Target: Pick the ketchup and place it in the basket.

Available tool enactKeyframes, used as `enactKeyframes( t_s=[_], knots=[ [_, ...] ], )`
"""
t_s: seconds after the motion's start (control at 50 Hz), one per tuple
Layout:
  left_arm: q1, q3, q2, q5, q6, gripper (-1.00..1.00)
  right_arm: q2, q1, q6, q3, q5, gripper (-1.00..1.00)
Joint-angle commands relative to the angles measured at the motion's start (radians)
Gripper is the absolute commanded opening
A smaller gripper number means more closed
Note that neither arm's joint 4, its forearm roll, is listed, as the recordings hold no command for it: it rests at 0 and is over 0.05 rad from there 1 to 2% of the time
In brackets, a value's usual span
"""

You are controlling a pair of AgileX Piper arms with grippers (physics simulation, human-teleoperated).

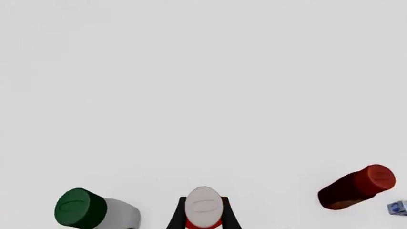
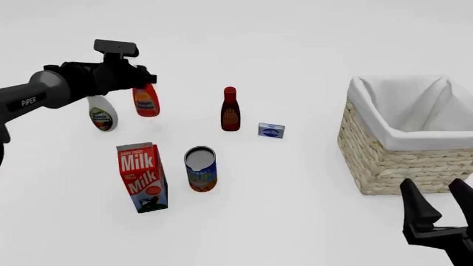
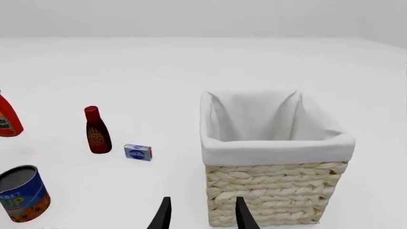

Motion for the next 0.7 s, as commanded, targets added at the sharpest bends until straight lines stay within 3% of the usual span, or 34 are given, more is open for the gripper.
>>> enactKeyframes(
  t_s=[0.02, 0.06, 0.12, 0.14, 0.22, 0.34, 0.38, 0.52, 0.62, 0.7],
  knots=[
    [0.008, 0.057, -0.101, 0.007, 0.017, -1.0, -0.018, 0.015, -0.024, -0.005, 0.015, 1.0],
    [0.007, 0.067, -0.112, 0.008, 0.016, -1.0, -0.039, 0.021, -0.031, -0.01, 0.034, 1.0],
    [0.001, 0.101, -0.152, 0.015, 0.015, -1.0, -0.117, 0.051, -0.087, -0.037, 0.108, 1.0],
    [0.0, 0.11, -0.169, 0.018, 0.019, -1.0, -0.13, 0.05, -0.069, -0.048, 0.133, 1.0],
    [-0.002, 0.134, -0.221, 0.038, 0.017, -1.0, -0.169, 0.117, -0.124, -0.073, 0.189, 1.0],
    [-0.023, 0.195, -0.301, 0.059, 0.015, -1.0, -0.203, 0.149, -0.13, -0.109, 0.248, 1.0],
    [-0.019, 0.212, -0.333, 0.071, 0.016, -1.0, -0.205, 0.164, -0.108, -0.139, 0.272, 1.0],
    [-0.045, 0.268, -0.425, 0.11, 0.012, -1.0, -0.172, 0.221, -0.124, -0.178, 0.278, 1.0],
    [-0.08, 0.306, -0.486, 0.144, 0.015, -1.0, -0.07, 0.294, -0.154, -0.183, 0.219, 1.0],
    [-0.092, 0.306, -0.525, 0.176, 0.03, -1.0, -0.039, 0.33, -0.126, -0.186, 0.199, 1.0]
  ],
)
